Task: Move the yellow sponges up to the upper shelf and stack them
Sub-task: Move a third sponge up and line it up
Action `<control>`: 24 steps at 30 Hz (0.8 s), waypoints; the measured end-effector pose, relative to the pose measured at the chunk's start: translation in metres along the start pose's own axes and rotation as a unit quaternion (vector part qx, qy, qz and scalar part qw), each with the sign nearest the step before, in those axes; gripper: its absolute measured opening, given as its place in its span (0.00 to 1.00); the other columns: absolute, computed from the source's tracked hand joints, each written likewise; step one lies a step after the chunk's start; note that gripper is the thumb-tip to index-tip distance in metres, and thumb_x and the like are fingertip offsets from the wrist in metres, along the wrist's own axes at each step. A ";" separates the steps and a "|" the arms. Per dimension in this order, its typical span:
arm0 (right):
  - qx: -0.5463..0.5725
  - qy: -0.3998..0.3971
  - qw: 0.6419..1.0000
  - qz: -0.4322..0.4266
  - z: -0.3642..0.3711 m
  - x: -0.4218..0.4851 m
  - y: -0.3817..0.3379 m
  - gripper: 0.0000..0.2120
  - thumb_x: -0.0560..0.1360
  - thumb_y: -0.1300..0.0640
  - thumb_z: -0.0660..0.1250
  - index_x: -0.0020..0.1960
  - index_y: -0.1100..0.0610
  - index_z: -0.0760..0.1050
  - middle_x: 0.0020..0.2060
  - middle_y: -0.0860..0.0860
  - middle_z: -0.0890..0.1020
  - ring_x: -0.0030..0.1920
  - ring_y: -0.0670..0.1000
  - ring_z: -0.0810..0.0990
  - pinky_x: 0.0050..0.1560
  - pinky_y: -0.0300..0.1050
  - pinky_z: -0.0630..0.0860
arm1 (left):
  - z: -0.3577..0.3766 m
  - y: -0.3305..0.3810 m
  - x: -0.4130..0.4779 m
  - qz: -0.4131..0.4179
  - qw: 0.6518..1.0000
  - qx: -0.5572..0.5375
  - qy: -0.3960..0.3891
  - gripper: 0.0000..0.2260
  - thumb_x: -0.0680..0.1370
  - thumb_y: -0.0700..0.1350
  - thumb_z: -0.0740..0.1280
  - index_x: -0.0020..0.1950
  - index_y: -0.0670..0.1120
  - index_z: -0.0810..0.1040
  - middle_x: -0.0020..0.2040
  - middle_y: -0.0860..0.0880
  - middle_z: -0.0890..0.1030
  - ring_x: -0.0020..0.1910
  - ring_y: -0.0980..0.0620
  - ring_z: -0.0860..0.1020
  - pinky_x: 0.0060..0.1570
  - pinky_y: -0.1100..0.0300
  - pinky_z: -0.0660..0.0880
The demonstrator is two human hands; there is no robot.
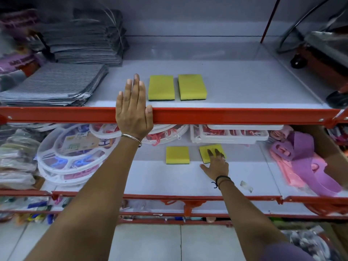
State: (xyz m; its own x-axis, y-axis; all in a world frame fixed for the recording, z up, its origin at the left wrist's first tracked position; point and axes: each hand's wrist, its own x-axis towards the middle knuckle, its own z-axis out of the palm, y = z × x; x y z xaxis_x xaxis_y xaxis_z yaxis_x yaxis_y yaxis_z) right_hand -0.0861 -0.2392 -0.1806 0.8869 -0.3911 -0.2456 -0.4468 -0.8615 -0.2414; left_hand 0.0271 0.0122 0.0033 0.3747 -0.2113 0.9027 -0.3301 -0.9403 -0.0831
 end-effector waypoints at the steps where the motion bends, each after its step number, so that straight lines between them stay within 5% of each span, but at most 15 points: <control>1: -0.004 -0.011 1.000 -0.004 0.005 0.001 0.002 0.36 0.73 0.39 0.62 0.76 0.50 0.55 0.77 0.53 0.53 0.76 0.58 0.53 0.67 0.57 0.68 | 0.001 0.000 -0.001 0.002 1.000 0.002 0.006 0.26 0.80 0.50 0.43 0.73 0.40 0.63 0.71 0.42 0.70 0.73 0.47 0.62 0.74 0.55 0.53; 8: 0.059 0.096 0.989 -0.098 0.021 -0.021 0.005 0.22 0.65 0.40 0.70 0.51 0.55 0.78 0.59 0.52 0.74 0.62 0.56 0.72 0.61 0.51 0.65 | -0.001 0.001 -0.001 0.000 1.000 0.002 0.003 0.26 0.80 0.51 0.43 0.73 0.40 0.63 0.72 0.41 0.70 0.73 0.46 0.62 0.74 0.54 0.53; 14: 0.029 -0.003 0.994 -0.106 0.016 -0.026 0.015 0.50 0.60 0.43 0.73 0.76 0.50 0.52 0.76 0.52 0.54 0.76 0.56 0.54 0.70 0.58 0.59 | -0.004 0.001 0.001 -0.006 1.000 0.000 -0.011 0.26 0.79 0.50 0.47 0.74 0.40 0.63 0.72 0.42 0.68 0.73 0.46 0.64 0.74 0.53 0.54; 24: 0.090 -0.101 0.985 -0.106 -0.009 -0.041 0.003 0.45 0.61 0.49 0.76 0.73 0.51 0.59 0.68 0.56 0.65 0.68 0.59 0.65 0.67 0.51 0.65 | -0.010 0.002 0.002 -0.013 0.999 -0.015 -0.049 0.26 0.79 0.50 0.46 0.74 0.41 0.62 0.73 0.43 0.67 0.74 0.46 0.63 0.75 0.55 0.51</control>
State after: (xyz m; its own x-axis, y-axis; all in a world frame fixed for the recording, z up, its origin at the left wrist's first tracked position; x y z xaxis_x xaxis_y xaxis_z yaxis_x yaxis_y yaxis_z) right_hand -0.1227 -0.2289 -0.1627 0.9294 -0.1212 -0.3485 -0.2840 -0.8380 -0.4660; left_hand 0.0183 0.0129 0.0096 0.4656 -0.2129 0.8590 -0.3437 -0.9379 -0.0462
